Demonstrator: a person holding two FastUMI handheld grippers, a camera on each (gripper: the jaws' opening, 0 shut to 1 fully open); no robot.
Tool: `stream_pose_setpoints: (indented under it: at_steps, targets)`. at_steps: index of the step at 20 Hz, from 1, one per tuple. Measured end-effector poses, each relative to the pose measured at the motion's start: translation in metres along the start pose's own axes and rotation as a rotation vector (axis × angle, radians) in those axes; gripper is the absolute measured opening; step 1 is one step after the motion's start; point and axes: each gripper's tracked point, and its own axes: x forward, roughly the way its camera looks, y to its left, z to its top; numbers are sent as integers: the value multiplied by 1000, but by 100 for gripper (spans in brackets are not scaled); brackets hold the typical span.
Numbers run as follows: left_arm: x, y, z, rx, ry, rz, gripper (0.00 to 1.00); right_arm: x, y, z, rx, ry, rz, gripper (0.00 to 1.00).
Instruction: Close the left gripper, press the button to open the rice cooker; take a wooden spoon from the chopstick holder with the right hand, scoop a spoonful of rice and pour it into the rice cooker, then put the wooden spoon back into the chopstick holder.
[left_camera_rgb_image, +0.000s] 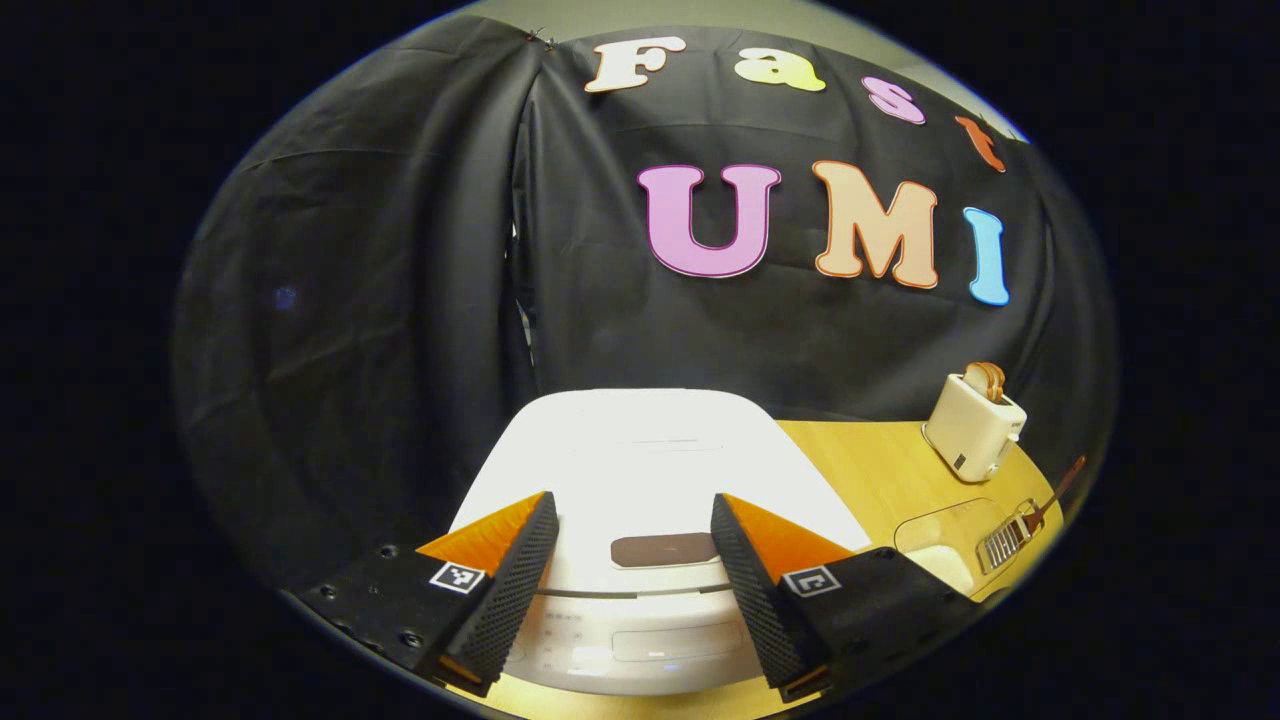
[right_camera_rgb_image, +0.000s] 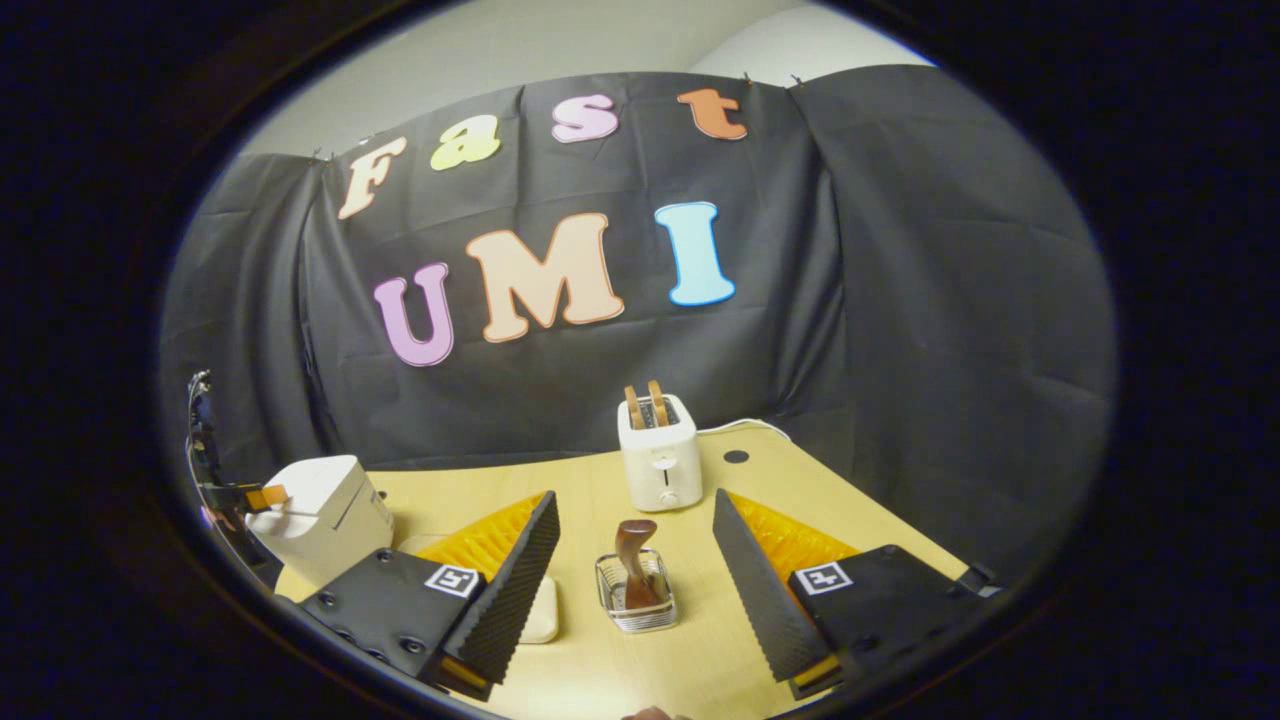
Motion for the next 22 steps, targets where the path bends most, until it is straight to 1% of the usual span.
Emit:
stream_pose_setpoints:
  at_steps: [2, 5, 7, 10, 14, 16, 21, 22]
  targets:
    - [1, 1, -5, -11, 3, 1, 92, 1, 3, -3, 1, 4, 4, 97]
    - [3, 1, -5, -29, -24, 7, 92, 1, 8, -5, 13, 5, 14, 99]
    - [2, 0, -5, -8, -51, 6, 93, 0, 11, -6, 23, 3, 23, 99]
    - [1, 1, -3, -17, -85, 5, 92, 1, 13, -11, 20, 11, 28, 98]
    - [1, 1, -3, -17, -99, 4, 92, -1, 16, -3, 15, -7, 34, 97]
    - [1, 1, -3, 11, -110, 4, 92, -2, 18, 1, 21, -19, 36, 96]
    - [-1, 3, 1, -25, -83, 2, 91, -6, 25, 8, 19, -37, 46, 97]
    - [-1, 2, 3, -44, -80, 1, 93, -5, 25, 12, 9, -41, 46, 98]
